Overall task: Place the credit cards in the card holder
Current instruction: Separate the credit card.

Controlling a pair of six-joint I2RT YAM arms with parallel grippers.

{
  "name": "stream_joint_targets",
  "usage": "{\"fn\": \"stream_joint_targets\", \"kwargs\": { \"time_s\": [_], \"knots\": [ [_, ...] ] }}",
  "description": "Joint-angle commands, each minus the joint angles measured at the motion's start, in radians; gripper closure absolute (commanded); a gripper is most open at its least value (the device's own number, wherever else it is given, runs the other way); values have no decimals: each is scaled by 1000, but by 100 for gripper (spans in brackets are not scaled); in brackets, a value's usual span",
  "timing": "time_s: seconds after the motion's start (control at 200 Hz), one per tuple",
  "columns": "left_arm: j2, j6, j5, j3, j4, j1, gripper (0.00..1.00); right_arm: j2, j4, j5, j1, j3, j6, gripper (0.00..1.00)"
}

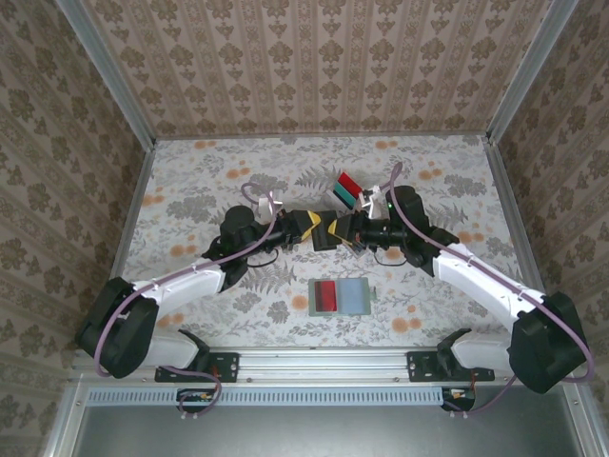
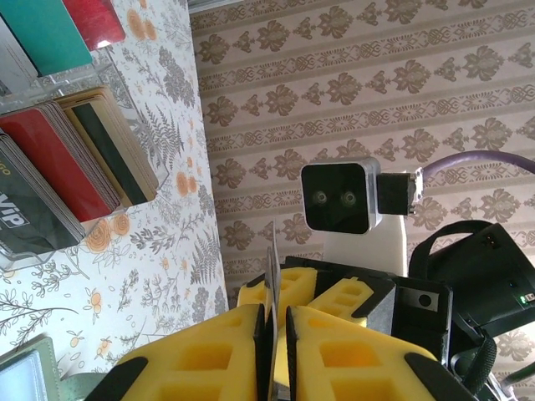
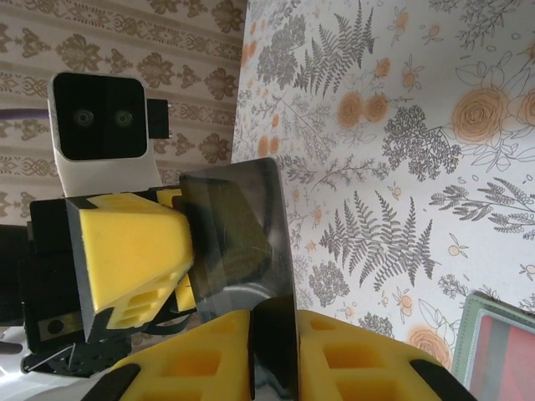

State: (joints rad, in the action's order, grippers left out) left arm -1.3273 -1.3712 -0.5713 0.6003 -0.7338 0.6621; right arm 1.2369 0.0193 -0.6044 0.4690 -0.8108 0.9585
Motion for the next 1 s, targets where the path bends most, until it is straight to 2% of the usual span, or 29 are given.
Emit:
{"fn": "stream_joint_targets", "kwargs": {
  "time_s": [0.0, 0.135, 0.435, 0.54, 0.67, 0.765, 0.87, 0.995],
  "knots": [
    [25, -16, -20, 1, -72, 8, 85, -8, -54, 91, -13, 17, 29, 83],
    [25, -17, -12, -5, -70, 7, 86, -15, -55, 116, -16, 27, 45, 87],
    [33, -25, 5, -28, -60, -4, 86, -34, -84, 156, -26, 38, 47, 89],
    [45, -26, 26, -46, -34, -11, 89, -43, -93, 160, -32, 38, 41, 88],
    [69, -16, 60, -66, 52, -22, 99, -52, -125, 172, -39, 25, 1, 89],
    [115, 40, 118, -67, 272, -24, 100, -60, -215, 222, -49, -15, -114, 88],
    [188, 141, 198, -42, 575, -25, 100, -25, -382, 336, -46, -109, -369, 87],
    [250, 188, 234, -55, 671, -33, 100, 79, -506, 442, -24, -199, -672, 89]
  ]
}}
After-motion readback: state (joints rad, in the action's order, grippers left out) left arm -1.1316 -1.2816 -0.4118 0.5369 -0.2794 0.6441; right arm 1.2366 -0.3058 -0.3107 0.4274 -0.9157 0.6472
